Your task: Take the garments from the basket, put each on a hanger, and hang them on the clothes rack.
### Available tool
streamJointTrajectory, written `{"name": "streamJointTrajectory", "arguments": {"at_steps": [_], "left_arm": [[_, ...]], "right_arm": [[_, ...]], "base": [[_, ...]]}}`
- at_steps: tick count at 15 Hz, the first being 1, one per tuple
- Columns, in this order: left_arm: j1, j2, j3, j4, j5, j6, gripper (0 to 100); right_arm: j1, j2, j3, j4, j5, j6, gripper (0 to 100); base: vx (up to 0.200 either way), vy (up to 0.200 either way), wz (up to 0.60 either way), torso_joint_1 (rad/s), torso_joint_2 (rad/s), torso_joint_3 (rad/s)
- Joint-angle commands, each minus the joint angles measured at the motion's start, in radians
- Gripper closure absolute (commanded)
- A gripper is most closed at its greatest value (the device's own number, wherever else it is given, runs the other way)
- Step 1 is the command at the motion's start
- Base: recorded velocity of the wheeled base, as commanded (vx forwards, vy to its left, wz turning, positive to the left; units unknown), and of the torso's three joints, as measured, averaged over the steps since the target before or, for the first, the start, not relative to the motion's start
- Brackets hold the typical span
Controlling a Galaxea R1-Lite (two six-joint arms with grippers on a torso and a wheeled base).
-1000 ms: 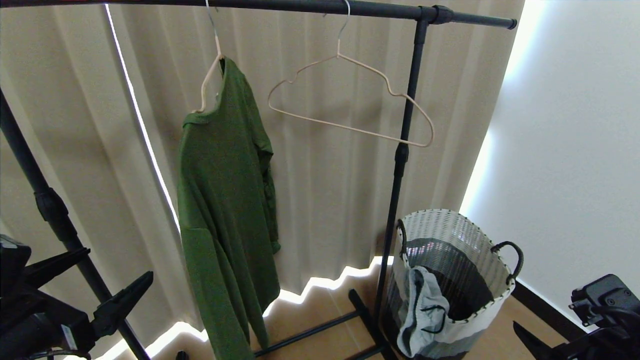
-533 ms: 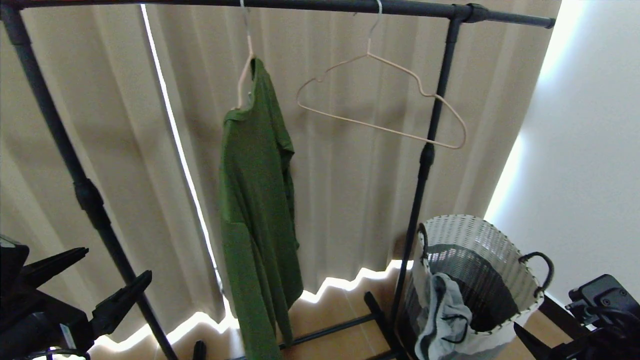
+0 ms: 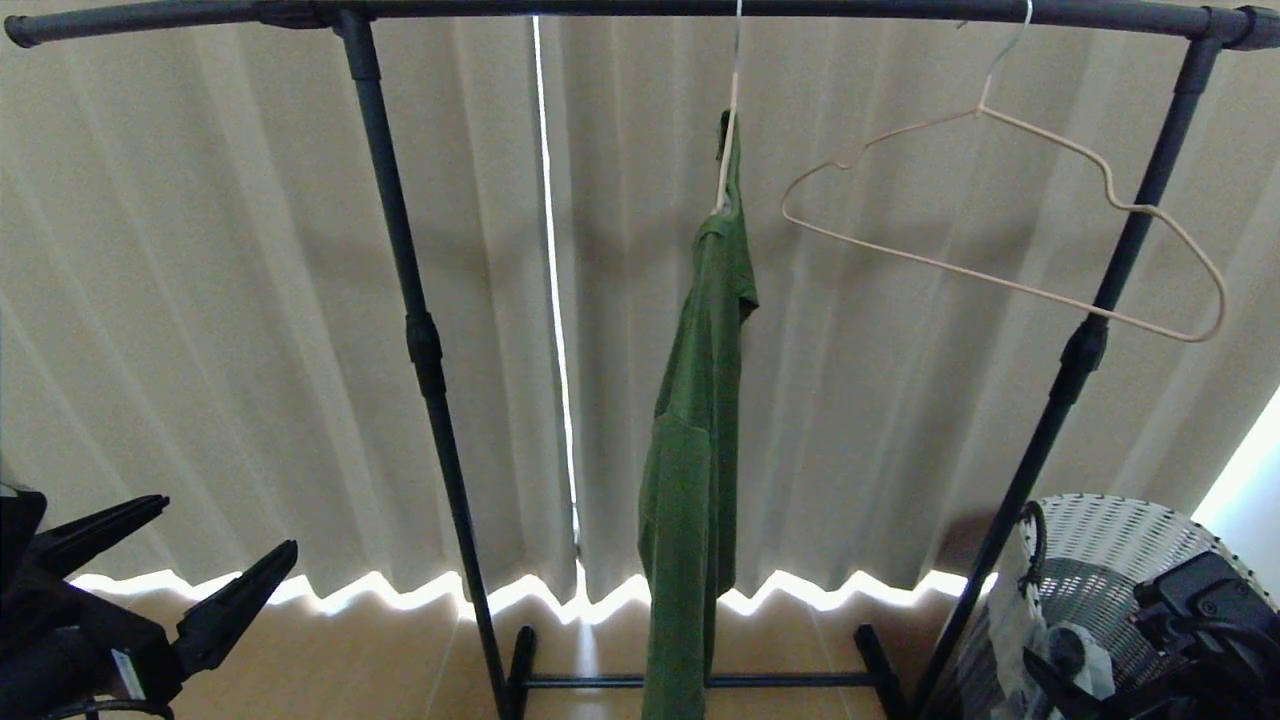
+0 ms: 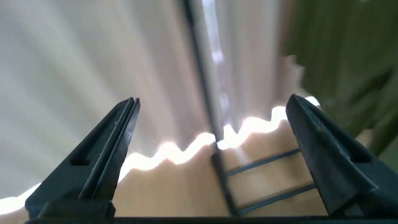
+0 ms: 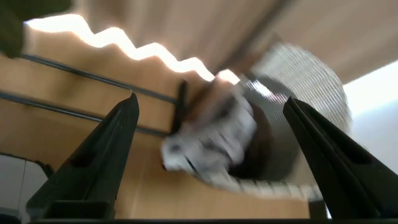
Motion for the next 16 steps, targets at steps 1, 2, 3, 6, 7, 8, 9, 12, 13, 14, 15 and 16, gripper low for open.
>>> {"name": "streamJointTrajectory", "arguments": {"at_steps": [1, 2, 3, 6, 7, 8, 9, 12, 13, 14, 15, 16], "left_arm": [[-0.001, 0.000, 0.000, -0.001, 0.000, 0.002, 0], [-0.001, 0.000, 0.000, 0.001, 0.000, 0.002, 0], [-0.001, 0.000, 0.000, 0.001, 0.000, 0.002, 0], [-0.005, -0.016, 0.001, 0.001, 0.000, 0.002, 0], [-0.007, -0.017, 0.001, 0.001, 0.000, 0.002, 0], [-0.007, -0.020, 0.000, -0.001, 0.000, 0.002, 0], [-0.007, -0.020, -0.002, -0.001, 0.000, 0.002, 0], [-0.007, -0.020, -0.005, -0.002, 0.000, 0.002, 0], [-0.008, -0.037, -0.005, -0.012, 0.000, 0.002, 0], [-0.008, -0.043, 0.000, -0.012, 0.000, 0.003, 0], [-0.010, -0.045, 0.001, -0.012, 0.000, 0.003, 0], [-0.012, -0.049, 0.006, -0.010, 0.000, 0.005, 0]], "right_arm": [[0.000, 0.001, -0.003, -0.002, -0.001, 0.000, 0], [0.000, -0.001, -0.001, -0.002, -0.001, 0.000, 0], [0.000, -0.002, -0.001, -0.002, -0.001, 0.000, 0], [0.000, 0.001, -0.014, -0.001, -0.001, 0.000, 0], [0.000, 0.001, -0.015, 0.001, -0.001, 0.001, 0], [0.000, -0.001, -0.015, -0.004, -0.001, 0.004, 0], [0.000, -0.004, -0.018, -0.007, 0.003, 0.007, 0], [0.000, -0.007, -0.060, -0.007, 0.069, 0.086, 0], [-0.060, 0.006, -0.145, 0.010, 0.265, 0.317, 0], [-0.111, 0.026, -0.141, 0.021, 0.291, 0.293, 0], [-0.126, 0.029, -0.135, 0.022, 0.291, 0.262, 0], [-0.132, 0.024, -0.110, 0.022, 0.288, 0.193, 0]], "base": [[0.000, 0.000, 0.00, 0.000, 0.00, 0.000], [0.000, 0.000, 0.00, 0.000, 0.00, 0.000], [0.000, 0.000, 0.00, 0.000, 0.00, 0.000], [0.000, 0.000, 0.00, 0.000, 0.00, 0.000], [0.000, 0.000, 0.00, 0.000, 0.00, 0.000], [0.000, 0.000, 0.00, 0.000, 0.00, 0.000], [0.000, 0.000, 0.00, 0.000, 0.00, 0.000], [0.000, 0.000, 0.00, 0.000, 0.00, 0.000], [0.000, 0.000, 0.00, 0.000, 0.00, 0.000], [0.000, 0.000, 0.00, 0.000, 0.00, 0.000], [0.000, 0.000, 0.00, 0.000, 0.00, 0.000], [0.000, 0.000, 0.00, 0.000, 0.00, 0.000]]}}
